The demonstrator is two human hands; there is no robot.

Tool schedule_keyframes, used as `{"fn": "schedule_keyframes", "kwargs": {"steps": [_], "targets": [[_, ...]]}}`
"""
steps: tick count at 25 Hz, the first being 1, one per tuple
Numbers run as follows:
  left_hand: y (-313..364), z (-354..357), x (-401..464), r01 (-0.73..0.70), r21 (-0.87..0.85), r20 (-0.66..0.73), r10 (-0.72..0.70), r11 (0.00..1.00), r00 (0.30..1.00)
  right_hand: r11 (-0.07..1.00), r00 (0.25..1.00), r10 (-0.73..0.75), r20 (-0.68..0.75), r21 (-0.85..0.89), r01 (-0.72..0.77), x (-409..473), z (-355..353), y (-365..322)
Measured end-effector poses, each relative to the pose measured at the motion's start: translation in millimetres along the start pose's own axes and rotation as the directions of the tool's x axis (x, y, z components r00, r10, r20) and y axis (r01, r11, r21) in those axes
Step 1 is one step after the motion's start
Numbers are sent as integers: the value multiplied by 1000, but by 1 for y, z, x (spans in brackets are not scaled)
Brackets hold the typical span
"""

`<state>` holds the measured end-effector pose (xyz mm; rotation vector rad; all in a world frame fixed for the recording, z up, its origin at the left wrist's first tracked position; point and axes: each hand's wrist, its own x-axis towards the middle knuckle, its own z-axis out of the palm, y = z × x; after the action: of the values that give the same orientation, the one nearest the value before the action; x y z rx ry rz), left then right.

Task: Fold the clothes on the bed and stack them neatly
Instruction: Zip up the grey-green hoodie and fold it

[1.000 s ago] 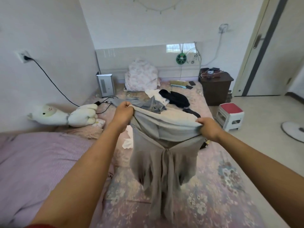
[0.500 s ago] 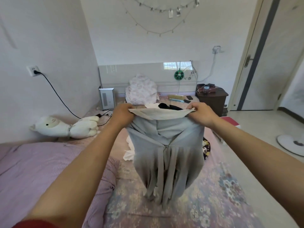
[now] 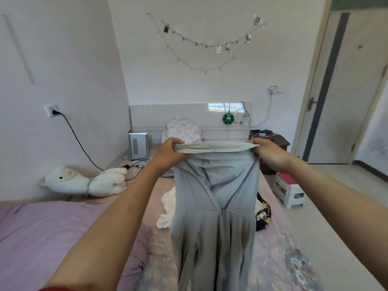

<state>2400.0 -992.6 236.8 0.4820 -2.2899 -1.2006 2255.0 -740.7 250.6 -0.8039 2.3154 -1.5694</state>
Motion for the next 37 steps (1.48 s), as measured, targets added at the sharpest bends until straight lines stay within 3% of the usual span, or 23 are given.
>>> {"fn": "schedule_keyframes", "kwargs": {"steps": [3, 5, 7, 8, 10, 12, 15, 17, 20, 23, 25, 27, 29, 30, 33, 35, 37], "targets": [[8, -14, 4, 1, 26, 119, -4, 1000, 993, 987, 981, 44, 188, 146, -73, -1, -8, -11], [17, -21, 8, -16, 23, 53, 15, 1000, 998, 967, 953, 50, 299, 225, -121, -2, -9, -19], [22, -25, 14, -65, 155, -16, 68, 986, 998, 950, 955, 49, 294, 281, -135, 1, -12, -26], [25, -27, 17, -95, 227, -24, 103, 969, 994, 969, 966, 31, 256, 231, -93, 2, -14, -29], [31, -30, 21, -124, 290, -57, 147, 949, 987, 994, 983, -42, 179, -90, 59, 5, -19, -35], [41, -33, 23, -142, 279, -115, 180, 950, 977, 923, 983, -79, 163, -360, 134, 10, -20, -40], [50, -33, 29, -194, 106, -89, 203, 975, 975, 905, 971, -237, -5, -366, 219, 17, -17, -48], [54, -29, 32, -204, -22, -60, 202, 979, 977, 893, 910, -373, -182, -336, 299, 21, -16, -53], [62, -30, 35, -285, -24, -57, 283, 958, 957, 905, 872, -401, -280, -270, 329, 20, -16, -63], [70, -47, 44, -275, 12, 15, 275, 961, 961, 900, 874, -416, -253, -254, 354, 18, -22, -75], [76, -60, 53, -287, 243, 57, 281, 927, 958, 907, 895, -400, -197, -229, 354, 16, -27, -82], [86, -67, 56, -324, 413, 43, 337, 851, 940, 873, 912, -391, -123, -365, 324, 16, -31, -91], [98, -72, 54, -336, 410, -38, 384, 848, 922, 795, 920, -383, -81, -536, 283, 16, -32, -101], [104, -76, 52, -341, 383, -82, 400, 858, 913, 793, 919, -386, -81, -538, 286, 16, -33, -107], [112, -87, 41, -382, 418, -201, 494, 824, 846, 889, 900, -394, -189, -329, 320, 6, -30, -126], [115, -91, 29, -417, 596, -246, 650, 686, 719, 873, 833, -462, -304, -324, 365, 1, -24, -136], [116, -94, 22, -404, 758, -194, 768, 512, 610, 831, 753, -518, -406, -449, 329, -1, -14, -143]]}}
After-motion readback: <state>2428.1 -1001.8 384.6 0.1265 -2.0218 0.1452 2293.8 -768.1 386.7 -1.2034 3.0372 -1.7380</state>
